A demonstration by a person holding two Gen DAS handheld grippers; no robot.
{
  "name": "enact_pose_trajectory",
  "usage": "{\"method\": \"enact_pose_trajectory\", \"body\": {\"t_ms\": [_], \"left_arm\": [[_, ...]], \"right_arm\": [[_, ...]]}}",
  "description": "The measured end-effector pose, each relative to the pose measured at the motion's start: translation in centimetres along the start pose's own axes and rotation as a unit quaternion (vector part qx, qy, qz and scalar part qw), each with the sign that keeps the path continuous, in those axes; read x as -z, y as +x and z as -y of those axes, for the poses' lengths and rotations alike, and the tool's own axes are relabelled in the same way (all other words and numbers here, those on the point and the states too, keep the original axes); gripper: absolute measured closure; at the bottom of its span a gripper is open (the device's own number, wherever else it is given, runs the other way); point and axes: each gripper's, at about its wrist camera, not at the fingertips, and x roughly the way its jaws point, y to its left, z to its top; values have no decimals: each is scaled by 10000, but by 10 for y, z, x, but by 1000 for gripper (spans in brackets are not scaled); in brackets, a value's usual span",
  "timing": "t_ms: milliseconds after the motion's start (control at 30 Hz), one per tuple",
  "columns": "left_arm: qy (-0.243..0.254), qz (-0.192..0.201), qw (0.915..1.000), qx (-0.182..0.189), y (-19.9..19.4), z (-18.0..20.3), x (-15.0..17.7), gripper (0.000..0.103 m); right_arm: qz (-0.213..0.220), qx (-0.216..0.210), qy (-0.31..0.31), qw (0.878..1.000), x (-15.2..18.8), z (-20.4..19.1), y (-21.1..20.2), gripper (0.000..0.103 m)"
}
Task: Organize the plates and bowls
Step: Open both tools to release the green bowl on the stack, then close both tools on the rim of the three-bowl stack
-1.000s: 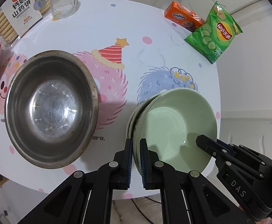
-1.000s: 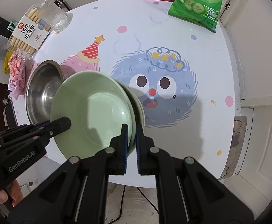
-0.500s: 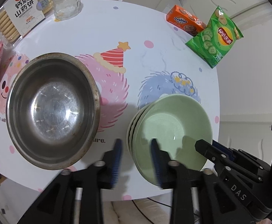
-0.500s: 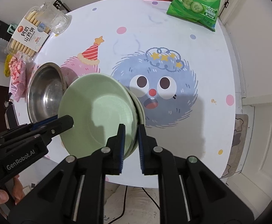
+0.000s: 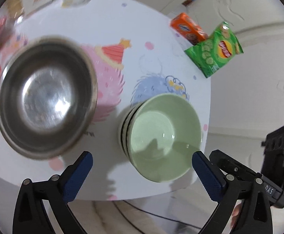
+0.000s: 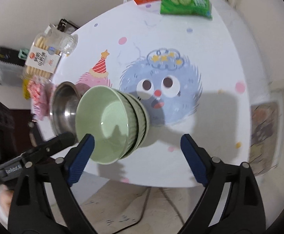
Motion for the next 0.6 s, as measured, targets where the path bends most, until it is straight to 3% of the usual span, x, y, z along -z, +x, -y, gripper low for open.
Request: {"method": "enact_pose_trajectory", "body": {"t_ms": [133, 433, 500, 567, 600], "left_arm": [[-346, -73, 9993, 146, 18, -11, 4, 0], [-479, 189, 9983, 281, 33, -17, -6, 0], [-538, 224, 9978, 306, 36, -20, -7, 1], [-598, 208, 9973, 361, 40, -22, -8, 3], [-632, 197, 9970, 394, 41, -22, -8, 10]], "right_arm": [[-105, -68, 213, 9997, 0, 11, 10, 12], [-155, -260, 135, 9994, -6, 9, 42, 12], [-209, -268, 129, 9993, -8, 9, 49, 14], [-236, -304, 98, 9992, -9, 9, 53, 23], [-256, -306, 69, 9992, -9, 10, 55, 27]]}}
